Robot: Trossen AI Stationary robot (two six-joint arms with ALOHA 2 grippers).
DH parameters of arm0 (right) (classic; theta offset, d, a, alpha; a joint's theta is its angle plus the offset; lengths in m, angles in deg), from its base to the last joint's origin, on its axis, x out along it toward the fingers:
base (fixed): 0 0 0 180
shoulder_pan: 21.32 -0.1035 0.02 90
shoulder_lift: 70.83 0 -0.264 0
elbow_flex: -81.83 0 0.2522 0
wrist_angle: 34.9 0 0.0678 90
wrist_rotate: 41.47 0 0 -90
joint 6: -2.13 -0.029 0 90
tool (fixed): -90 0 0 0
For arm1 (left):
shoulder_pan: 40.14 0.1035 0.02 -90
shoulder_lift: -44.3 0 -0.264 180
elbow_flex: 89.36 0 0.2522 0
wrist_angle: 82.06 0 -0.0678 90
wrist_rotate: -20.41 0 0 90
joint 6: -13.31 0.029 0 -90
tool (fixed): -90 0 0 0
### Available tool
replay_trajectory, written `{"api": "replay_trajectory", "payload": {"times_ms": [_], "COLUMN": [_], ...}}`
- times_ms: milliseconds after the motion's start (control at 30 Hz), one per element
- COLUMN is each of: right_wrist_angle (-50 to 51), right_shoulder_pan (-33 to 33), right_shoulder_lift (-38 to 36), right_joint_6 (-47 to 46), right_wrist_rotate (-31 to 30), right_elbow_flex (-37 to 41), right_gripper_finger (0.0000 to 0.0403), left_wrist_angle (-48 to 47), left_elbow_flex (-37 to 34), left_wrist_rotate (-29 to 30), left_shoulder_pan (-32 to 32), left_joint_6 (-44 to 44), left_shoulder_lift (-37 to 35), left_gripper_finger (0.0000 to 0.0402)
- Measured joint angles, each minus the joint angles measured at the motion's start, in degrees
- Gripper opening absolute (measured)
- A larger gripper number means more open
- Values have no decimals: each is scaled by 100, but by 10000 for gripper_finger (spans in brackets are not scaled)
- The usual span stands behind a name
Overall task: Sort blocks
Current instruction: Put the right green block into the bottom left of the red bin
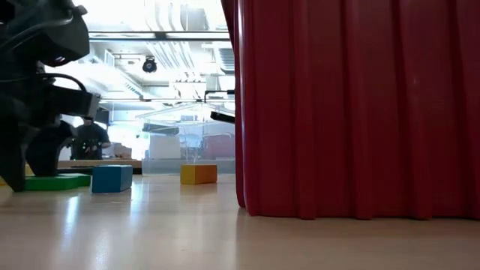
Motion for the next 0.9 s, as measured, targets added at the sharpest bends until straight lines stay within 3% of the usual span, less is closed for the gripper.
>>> {"api": "replay_trajectory", "payload": {"times_ms": [200,467,733,900], "right_wrist_angle": [-1,1,1,2], "right_shoulder_pan": [1,1,1,1], "right_shoulder_lift": [2,2,2,2], "right_joint_6": [17,32,81,76], "right_wrist_rotate": [-46,-57,-55,-53], "right_elbow_flex": [0,0,0,0], "right_gripper_finger": [55,45,39,45], "left_wrist_angle": [366,580,904,1282], "left_elbow_flex": [11,20,53,460], "left_wrist_rotate": [147,170,-254,105], "left_shoulder_pan": [-2,-2,0,-28], "left_joint_6": [62,25,-128,249], "left_shoulder_lift": [135,115,50,-59], "left_gripper_finger": [293,100,101,101]}}
